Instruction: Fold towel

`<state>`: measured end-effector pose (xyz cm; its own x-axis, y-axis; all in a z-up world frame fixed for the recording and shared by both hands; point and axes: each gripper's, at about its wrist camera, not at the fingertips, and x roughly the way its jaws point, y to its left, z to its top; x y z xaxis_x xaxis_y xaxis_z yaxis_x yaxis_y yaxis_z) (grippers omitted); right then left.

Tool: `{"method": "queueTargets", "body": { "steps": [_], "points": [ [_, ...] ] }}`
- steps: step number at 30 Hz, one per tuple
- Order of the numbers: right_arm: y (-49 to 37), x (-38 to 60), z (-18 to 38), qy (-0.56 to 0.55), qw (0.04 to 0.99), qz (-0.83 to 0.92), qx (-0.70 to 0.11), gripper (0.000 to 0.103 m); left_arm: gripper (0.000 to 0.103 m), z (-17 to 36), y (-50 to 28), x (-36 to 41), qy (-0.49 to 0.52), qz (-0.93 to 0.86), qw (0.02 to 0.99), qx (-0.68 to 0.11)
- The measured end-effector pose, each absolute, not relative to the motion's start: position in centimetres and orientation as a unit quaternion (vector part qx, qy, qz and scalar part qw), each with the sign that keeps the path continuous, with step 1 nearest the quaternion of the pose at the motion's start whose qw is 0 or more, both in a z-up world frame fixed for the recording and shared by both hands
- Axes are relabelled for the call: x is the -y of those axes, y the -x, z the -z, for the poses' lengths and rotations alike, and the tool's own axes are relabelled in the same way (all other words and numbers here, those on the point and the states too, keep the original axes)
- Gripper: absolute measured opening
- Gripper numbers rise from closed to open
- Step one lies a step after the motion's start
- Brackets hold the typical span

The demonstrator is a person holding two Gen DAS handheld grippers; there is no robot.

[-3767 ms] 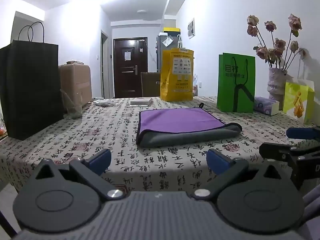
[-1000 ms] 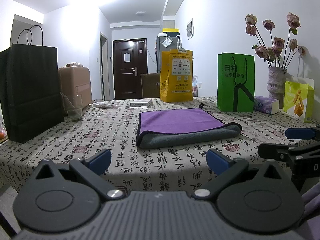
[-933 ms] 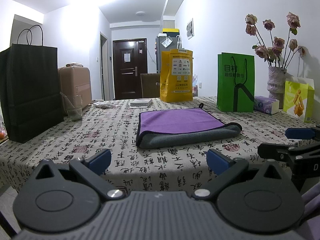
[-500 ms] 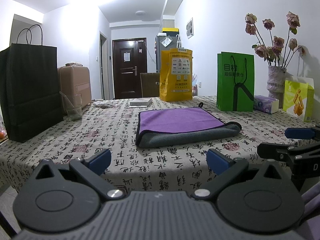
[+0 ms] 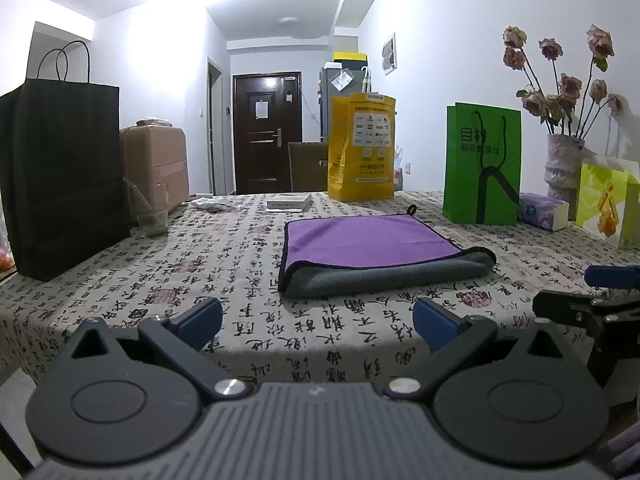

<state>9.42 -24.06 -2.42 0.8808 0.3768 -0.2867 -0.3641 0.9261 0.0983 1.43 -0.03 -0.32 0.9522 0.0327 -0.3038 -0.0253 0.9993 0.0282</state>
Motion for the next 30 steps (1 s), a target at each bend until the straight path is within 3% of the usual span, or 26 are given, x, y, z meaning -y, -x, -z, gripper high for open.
{"method": "queueTargets", "body": {
  "steps": [30],
  "points": [
    [-17.5, 25.1, 3.0, -0.04, 0.967, -0.162, -0.19, 0.101, 0.103, 1.1, -9.7, -0.5, -0.008, -0.026, 0.979, -0.202]
  ]
}}
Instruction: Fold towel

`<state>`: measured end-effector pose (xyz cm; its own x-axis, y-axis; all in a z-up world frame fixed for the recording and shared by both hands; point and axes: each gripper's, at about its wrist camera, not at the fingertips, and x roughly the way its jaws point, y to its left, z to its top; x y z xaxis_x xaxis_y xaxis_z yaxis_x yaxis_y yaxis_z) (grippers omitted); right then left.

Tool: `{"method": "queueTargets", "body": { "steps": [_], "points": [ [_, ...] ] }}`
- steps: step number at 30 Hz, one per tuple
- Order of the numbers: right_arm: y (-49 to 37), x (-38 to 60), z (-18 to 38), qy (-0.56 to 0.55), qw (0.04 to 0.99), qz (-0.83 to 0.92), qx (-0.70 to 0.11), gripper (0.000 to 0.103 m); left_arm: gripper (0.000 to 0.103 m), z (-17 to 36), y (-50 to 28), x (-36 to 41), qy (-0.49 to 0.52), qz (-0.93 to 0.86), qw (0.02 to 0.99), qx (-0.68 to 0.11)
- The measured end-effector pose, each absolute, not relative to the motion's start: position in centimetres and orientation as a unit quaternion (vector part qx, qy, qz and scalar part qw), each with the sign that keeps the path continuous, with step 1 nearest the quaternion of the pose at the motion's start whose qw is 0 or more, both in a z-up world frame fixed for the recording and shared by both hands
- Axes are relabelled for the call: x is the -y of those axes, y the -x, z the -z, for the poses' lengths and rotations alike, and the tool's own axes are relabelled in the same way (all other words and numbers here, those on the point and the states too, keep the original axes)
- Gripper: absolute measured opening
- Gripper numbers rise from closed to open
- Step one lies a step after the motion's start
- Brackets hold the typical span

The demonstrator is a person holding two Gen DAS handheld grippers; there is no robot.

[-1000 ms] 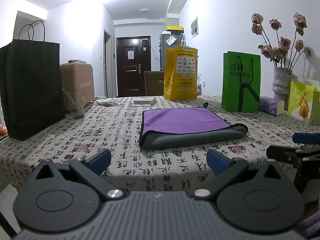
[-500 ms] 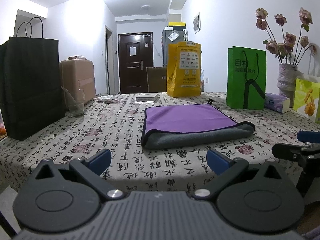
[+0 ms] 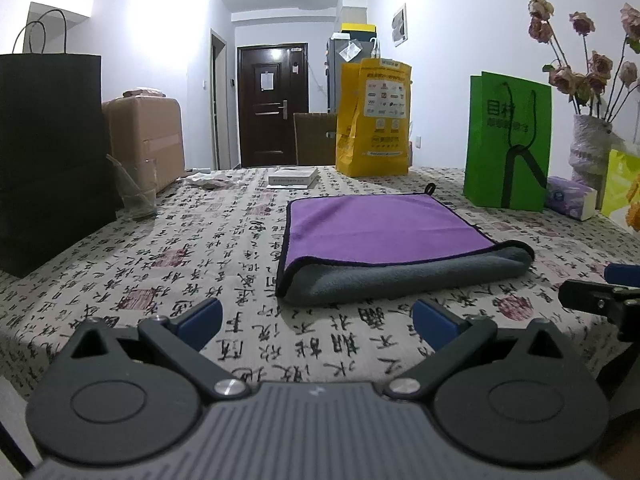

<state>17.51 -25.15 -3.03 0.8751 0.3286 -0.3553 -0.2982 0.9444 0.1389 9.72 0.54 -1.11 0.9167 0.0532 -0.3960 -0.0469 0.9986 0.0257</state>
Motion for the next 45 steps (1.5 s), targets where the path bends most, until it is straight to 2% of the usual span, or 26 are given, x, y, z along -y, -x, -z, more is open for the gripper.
{"method": "queueTargets", "body": {
  "steps": [4, 6, 8, 14, 18, 19, 22, 24, 25, 27, 33, 35, 38, 40, 41, 42, 45],
  "points": [
    [-19.4, 24.9, 3.3, -0.027, 0.966, -0.161, -0.198, 0.098, 0.102, 1.4, -11.5, -0.7, -0.014, -0.021, 0.978, -0.209],
    [-20.6, 24.9, 3.5, -0.022, 0.964, -0.164, -0.206, 0.092, 0.099, 1.6, -12.5, -0.8, -0.019, -0.015, 0.977, -0.211],
    [-21.8, 24.8, 3.7, -0.017, 0.963, -0.166, -0.213, 0.088, 0.094, 1.8, -13.5, -0.8, -0.021, -0.011, 0.976, -0.215],
    [-25.4, 24.5, 4.0, -0.003, 0.96, -0.168, -0.224, 0.084, 0.081, 2.1, -17.1, -1.7, -0.02, -0.004, 0.974, -0.225],
    [-28.2, 24.3, 4.2, 0.014, 0.954, -0.182, -0.238, 0.074, 0.065, 2.3, -19.8, -3.0, -0.002, 0.018, 0.969, -0.245],
    [-28.7, 24.3, 4.3, 0.016, 0.953, -0.182, -0.241, 0.074, 0.063, 2.4, -20.4, -3.3, 0.003, 0.024, 0.967, -0.254],
    [-30.2, 24.3, 4.4, 0.027, 0.952, -0.182, -0.245, 0.071, 0.046, 2.8, -21.8, -4.2, 0.017, 0.036, 0.96, -0.277],
    [-31.1, 24.3, 4.7, 0.032, 0.949, -0.183, -0.254, 0.06, 0.024, 3.1, -22.3, -4.5, 0.022, 0.038, 0.957, -0.286],
    [-31.4, 24.3, 4.8, 0.033, 0.948, -0.183, -0.259, 0.057, 0.021, 3.3, -22.4, -4.6, 0.023, 0.038, 0.957, -0.287],
    [-31.9, 24.5, 4.9, 0.035, 0.947, -0.178, -0.264, 0.042, 0.012, 3.4, -22.3, -4.9, 0.024, 0.039, 0.958, -0.284],
    [-32.6, 25.1, 4.9, 0.046, 0.949, -0.162, -0.268, 0.014, 0.006, 3.3, -22.1, -5.1, 0.018, 0.049, 0.961, -0.273],
    [-32.6, 25.2, 4.8, 0.047, 0.948, -0.162, -0.268, 0.011, 0.006, 3.1, -22.3, -5.0, 0.016, 0.048, 0.962, -0.269],
    [-32.8, 25.3, 4.6, 0.05, 0.949, -0.164, -0.263, 0.012, 0.006, 2.6, -22.6, -4.9, 0.01, 0.047, 0.965, -0.258],
    [-32.8, 25.4, 4.5, 0.046, 0.952, -0.162, -0.254, 0.019, 0.006, 2.5, -22.9, -4.9, 0.007, 0.046, 0.966, -0.253],
    [-33.0, 25.5, 4.5, 0.044, 0.953, -0.159, -0.253, 0.029, 0.006, 2.4, -23.0, -4.9, 0.005, 0.045, 0.967, -0.252],
    [-33.2, 25.5, 4.6, 0.043, 0.953, -0.159, -0.254, 0.031, 0.006, 2.4, -23.2, -4.9, 0.005, 0.044, 0.967, -0.251],
    [-33.8, 25.5, 4.7, 0.037, 0.953, -0.164, -0.254, 0.031, 0.006, 2.5, -23.5, -4.9, 0.003, 0.041, 0.967, -0.252]
  ]
}}
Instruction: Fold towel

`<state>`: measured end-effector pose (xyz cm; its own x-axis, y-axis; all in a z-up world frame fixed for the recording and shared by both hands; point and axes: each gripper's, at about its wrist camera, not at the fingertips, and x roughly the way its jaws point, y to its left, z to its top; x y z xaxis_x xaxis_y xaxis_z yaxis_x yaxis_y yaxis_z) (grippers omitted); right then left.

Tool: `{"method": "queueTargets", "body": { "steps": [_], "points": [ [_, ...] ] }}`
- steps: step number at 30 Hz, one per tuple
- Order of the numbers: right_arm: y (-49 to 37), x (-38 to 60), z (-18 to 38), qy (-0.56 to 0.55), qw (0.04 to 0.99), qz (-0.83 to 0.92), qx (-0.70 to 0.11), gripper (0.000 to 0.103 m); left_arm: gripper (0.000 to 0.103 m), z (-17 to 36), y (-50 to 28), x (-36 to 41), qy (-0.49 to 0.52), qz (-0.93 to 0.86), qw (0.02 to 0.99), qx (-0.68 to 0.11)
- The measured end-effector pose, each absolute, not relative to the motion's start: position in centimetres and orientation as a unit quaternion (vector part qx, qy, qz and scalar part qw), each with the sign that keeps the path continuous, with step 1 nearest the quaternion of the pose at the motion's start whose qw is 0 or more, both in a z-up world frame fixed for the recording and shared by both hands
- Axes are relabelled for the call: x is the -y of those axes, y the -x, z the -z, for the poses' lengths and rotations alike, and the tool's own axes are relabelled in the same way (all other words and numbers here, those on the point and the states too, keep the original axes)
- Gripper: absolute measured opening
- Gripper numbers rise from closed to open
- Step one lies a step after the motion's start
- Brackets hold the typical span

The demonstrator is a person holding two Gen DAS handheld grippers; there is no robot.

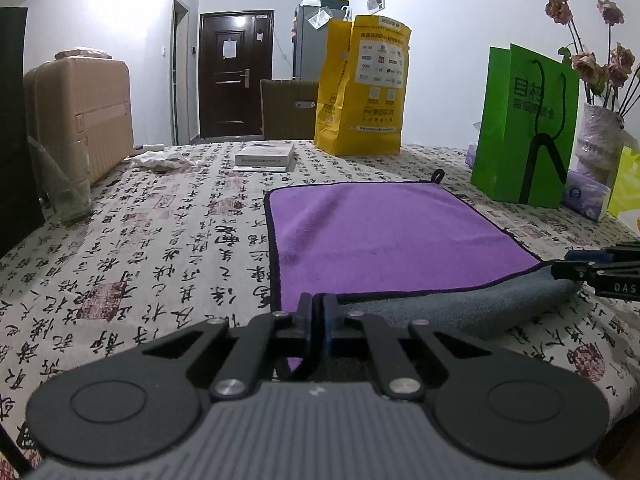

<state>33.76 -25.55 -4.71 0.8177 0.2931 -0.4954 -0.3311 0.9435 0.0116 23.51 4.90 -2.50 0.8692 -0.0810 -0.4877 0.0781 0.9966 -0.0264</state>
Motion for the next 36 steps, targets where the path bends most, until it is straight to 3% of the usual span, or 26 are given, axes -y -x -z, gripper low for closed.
{"method": "queueTargets", "body": {
  "steps": [3, 5, 20, 36],
  "points": [
    [-34.3, 25.4, 4.8, 0.036, 0.949, -0.177, -0.26, 0.026, 0.006, 2.4, -23.7, -4.8, -0.002, 0.041, 0.968, -0.249],
    [-34.4, 25.0, 4.7, 0.044, 0.945, -0.185, -0.265, 0.01, 0.006, 2.3, -23.8, -4.8, -0.003, 0.041, 0.969, -0.245],
    [-36.7, 23.9, 3.7, 0.103, 0.951, -0.173, -0.235, 0.008, 0.006, 1.0, -27.8, -4.0, -0.043, 0.023, 0.972, -0.231],
    [-46.4, 21.1, 2.3, 0.159, 0.945, -0.175, -0.228, 0.007, 0.006, -0.8, -38.0, -5.2, -0.075, 0.028, 0.968, -0.238]
  ]
}}
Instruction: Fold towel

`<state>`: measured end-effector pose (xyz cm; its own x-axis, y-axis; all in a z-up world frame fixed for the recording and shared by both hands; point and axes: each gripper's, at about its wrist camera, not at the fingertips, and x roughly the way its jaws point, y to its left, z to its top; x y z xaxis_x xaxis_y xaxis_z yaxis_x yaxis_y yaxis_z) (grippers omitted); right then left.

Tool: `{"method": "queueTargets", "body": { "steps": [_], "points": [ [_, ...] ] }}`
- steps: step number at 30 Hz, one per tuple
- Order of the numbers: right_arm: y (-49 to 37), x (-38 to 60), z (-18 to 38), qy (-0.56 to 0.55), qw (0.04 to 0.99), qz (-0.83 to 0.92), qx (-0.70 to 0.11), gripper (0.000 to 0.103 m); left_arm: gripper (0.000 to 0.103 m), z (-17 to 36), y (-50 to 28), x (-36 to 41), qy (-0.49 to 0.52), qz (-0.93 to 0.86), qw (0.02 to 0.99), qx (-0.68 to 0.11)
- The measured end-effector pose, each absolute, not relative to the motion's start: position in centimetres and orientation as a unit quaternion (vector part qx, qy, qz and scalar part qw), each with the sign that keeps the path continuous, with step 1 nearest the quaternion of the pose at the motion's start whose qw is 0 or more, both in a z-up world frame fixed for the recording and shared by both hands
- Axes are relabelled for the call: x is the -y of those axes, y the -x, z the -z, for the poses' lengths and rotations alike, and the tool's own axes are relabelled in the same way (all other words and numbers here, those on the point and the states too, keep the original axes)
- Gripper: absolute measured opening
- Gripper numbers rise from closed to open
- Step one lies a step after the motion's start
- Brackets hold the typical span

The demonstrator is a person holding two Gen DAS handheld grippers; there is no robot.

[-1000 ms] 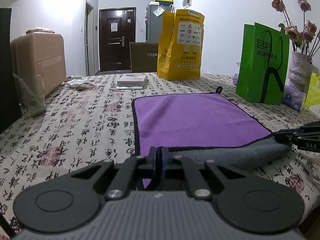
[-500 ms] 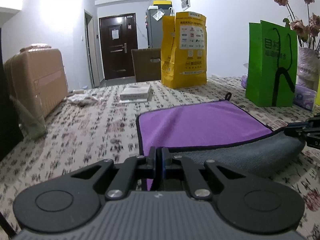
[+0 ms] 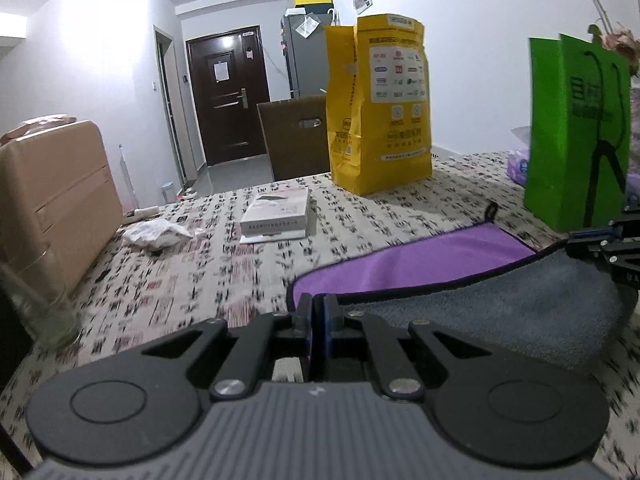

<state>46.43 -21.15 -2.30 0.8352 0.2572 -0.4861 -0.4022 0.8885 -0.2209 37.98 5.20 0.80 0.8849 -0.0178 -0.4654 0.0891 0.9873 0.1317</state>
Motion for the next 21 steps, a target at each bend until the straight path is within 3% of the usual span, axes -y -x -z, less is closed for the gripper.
{"method": "queueTargets", "body": {
  "steps": [21],
  "points": [
    [-60.3, 20.1, 4.4, 0.117, 0.938, -0.169, -0.279, 0.006, 0.007, 1.5, -51.5, -8.9, -0.012, 0.037, 0.953, -0.3]
  ]
}}
